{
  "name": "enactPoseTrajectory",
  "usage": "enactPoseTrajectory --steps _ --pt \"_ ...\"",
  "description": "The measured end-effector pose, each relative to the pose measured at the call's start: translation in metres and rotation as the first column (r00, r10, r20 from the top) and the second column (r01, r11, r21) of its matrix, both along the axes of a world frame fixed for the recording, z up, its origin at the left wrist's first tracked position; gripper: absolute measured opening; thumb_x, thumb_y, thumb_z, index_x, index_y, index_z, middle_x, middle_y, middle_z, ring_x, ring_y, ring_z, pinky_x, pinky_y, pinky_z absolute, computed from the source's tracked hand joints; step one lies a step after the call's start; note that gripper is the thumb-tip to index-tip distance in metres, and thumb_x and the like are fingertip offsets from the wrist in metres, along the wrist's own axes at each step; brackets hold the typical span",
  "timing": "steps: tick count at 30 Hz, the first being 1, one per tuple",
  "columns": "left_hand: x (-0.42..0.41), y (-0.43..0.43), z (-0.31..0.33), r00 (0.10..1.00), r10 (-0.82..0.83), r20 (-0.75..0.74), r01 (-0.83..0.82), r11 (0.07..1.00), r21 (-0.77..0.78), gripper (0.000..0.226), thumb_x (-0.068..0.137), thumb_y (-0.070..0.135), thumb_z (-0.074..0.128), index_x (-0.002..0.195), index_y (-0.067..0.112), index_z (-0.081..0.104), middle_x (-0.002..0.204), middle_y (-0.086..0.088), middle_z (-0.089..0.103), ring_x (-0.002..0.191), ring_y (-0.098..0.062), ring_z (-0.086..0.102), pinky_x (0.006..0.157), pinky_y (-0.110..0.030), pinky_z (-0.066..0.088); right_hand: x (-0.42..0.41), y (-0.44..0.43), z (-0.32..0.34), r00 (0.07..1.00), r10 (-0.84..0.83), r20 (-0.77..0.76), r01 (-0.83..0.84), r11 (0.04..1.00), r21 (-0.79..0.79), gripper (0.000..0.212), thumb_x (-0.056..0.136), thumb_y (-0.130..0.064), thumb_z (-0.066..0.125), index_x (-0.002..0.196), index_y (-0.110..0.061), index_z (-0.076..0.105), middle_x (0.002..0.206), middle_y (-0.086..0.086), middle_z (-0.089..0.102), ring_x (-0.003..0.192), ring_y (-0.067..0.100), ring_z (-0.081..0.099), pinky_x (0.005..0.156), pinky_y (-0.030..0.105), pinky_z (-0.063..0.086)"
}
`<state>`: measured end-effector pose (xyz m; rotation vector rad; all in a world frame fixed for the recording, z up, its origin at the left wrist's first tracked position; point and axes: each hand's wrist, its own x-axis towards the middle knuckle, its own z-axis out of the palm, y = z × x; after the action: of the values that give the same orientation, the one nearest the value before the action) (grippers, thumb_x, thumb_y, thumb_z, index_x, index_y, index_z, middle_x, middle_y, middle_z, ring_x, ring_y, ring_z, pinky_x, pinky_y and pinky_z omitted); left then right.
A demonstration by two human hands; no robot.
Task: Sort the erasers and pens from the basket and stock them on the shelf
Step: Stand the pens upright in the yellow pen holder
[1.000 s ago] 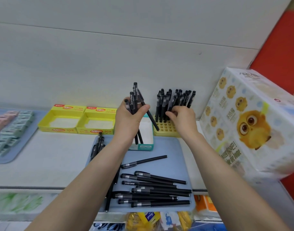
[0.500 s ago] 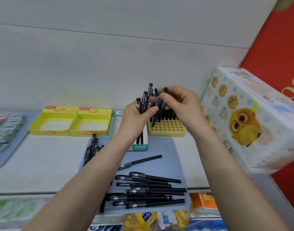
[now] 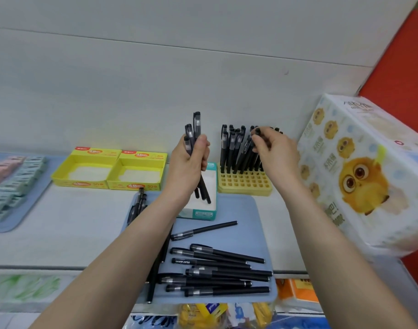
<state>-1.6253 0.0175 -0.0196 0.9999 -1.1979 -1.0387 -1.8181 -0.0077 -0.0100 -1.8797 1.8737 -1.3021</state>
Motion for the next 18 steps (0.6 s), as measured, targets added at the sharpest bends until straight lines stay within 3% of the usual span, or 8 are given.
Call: enactPoseTrajectory --steps 3,7,8,10,12,16,18 --pt "0.000 0.000 0.002 1.000 0.016 0.022 -0.016 1.000 -0.017 0.027 0.102 0.033 0.044 0.081 0.018 0.052 0.067 0.005 0.055 0.059 -0.008 0.044 0.060 -0.023 0.038 0.000 -0.002 -0.001 1.000 0.022 0.011 -0.022 1.000 0.008 0.019 0.099 -0.022 0.054 0.109 -0.016 0.069 0.091 -0.006 0.070 0.080 0.005 0.070 0.074 0.017 0.052" --pt "-0.002 -0.002 -0.001 0.992 0.088 0.091 -0.084 0.995 -0.046 0.034 0.101 0.042 0.042 0.075 0.023 0.052 0.070 0.010 0.054 0.062 -0.008 0.043 0.066 -0.030 0.035 -0.005 -0.002 0.001 1.000 0.007 0.030 -0.008 0.999 0.039 0.023 0.098 -0.023 0.055 0.116 -0.017 0.068 0.095 -0.005 0.071 0.076 0.000 0.068 0.066 0.003 0.044" --pt "-0.002 -0.002 -0.001 0.990 0.107 0.093 -0.103 0.994 -0.045 0.033 0.100 0.044 0.043 0.075 0.025 0.053 0.069 0.012 0.052 0.064 -0.008 0.044 0.068 -0.031 0.036 -0.005 -0.003 -0.001 1.000 0.017 0.014 -0.018 0.998 0.067 0.024 0.098 -0.024 0.055 0.118 -0.018 0.067 0.096 -0.005 0.071 0.075 -0.001 0.068 0.070 0.006 0.047" --pt "-0.004 -0.002 0.000 0.990 0.122 0.075 -0.120 0.992 -0.027 0.029 0.098 0.046 0.046 0.077 0.029 0.057 0.065 0.016 0.048 0.066 -0.010 0.044 0.070 -0.032 0.037 -0.005 -0.004 -0.008 0.999 0.039 0.015 -0.040 0.991 0.127 0.025 0.098 -0.025 0.055 0.119 -0.019 0.067 0.094 -0.004 0.072 0.073 0.002 0.070 0.081 0.024 0.055" --pt "-0.006 0.001 0.003 0.991 0.119 0.054 -0.119 0.993 -0.012 0.024 0.097 0.042 0.051 0.079 0.030 0.061 0.057 0.020 0.046 0.064 -0.008 0.042 0.066 -0.030 0.035 -0.005 -0.005 -0.009 0.998 0.036 0.053 -0.043 0.988 0.151 0.022 0.097 -0.025 0.056 0.115 -0.018 0.068 0.089 -0.004 0.073 0.071 0.004 0.070 0.083 0.034 0.057" --pt "-0.005 0.005 0.007 0.996 0.029 0.083 -0.028 1.000 -0.013 0.014 0.092 0.036 0.062 0.085 0.026 0.069 0.054 0.024 0.052 0.057 0.003 0.046 0.065 -0.027 0.038 -0.001 0.007 0.001 0.992 -0.062 -0.113 0.061 0.998 -0.011 0.028 0.093 -0.030 0.061 0.119 -0.024 0.067 0.092 -0.006 0.068 0.077 0.005 0.061 0.078 0.023 0.046" --pt "-0.006 0.007 0.008 0.979 -0.018 0.205 0.024 0.999 -0.029 0.020 0.087 0.038 0.067 0.093 0.019 0.072 0.064 0.022 0.061 0.060 0.005 0.052 0.065 -0.025 0.042 0.008 0.019 0.012 1.000 -0.004 -0.016 0.002 0.995 -0.104 0.027 0.092 -0.035 0.060 0.117 -0.028 0.067 0.093 -0.008 0.065 0.080 0.003 0.058 0.078 0.022 0.046"
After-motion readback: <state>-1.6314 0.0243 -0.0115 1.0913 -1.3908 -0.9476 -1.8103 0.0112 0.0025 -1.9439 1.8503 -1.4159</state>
